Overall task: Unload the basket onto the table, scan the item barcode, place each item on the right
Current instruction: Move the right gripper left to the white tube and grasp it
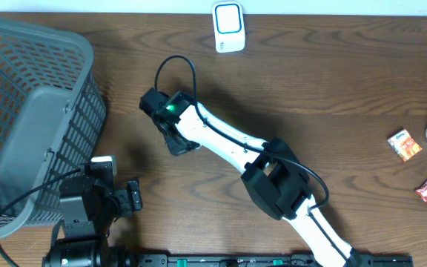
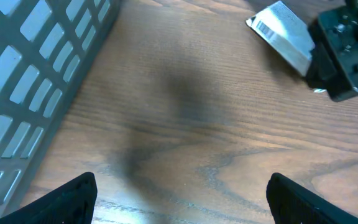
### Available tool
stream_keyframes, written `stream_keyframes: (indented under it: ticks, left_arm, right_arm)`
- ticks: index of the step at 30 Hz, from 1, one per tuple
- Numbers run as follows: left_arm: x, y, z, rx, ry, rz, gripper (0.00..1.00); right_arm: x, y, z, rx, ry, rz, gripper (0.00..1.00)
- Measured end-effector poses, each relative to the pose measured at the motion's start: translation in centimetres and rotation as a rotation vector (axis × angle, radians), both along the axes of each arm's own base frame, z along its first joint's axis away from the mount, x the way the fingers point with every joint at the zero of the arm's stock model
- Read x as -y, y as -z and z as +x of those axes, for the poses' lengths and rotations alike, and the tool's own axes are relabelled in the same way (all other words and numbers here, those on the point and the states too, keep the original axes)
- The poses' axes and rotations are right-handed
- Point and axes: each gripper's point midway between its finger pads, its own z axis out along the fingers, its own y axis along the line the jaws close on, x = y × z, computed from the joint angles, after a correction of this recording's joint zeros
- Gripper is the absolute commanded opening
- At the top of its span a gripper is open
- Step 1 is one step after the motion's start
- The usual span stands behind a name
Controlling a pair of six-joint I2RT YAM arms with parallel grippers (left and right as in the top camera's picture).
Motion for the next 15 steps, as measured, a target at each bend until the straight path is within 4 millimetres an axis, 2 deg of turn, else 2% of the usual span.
stream_keyframes:
  ticks: [3,4,5,9,10,15]
  left_arm:
    - [0.0,0.0,0.0,0.000,0.000,0.000,0.88]
    - [0.0,0.0,0.0,0.000,0.000,0.000,0.88]
    - [0.0,0.0,0.0,0.000,0.000,0.000,0.88]
    - [0.0,0.0,0.0,0.000,0.000,0.000,0.88]
    - [0.0,0.0,0.0,0.000,0.000,0.000,0.88]
    - [0.0,0.0,0.0,0.000,0.000,0.000,0.88]
  right_arm:
    - [1.6,-0.2,0.6,0.039,0.003,-0.078,0.02]
    - [1.9,-0.3,0.7,0.047,0.003,-0.095,0.06]
    - [2.2,-0.3,0.7,0.053,0.003,-0.108,0.19]
    - [2.4,-0.3,0.6,0.039,-0.040,-0.122,0.87]
    - [2.4,-0.3,0.4,0.025,-0.064,-0.120,0.99]
    - [1.8,-0.6,-1.2,-0.083,-0.278,-0.077,0.99]
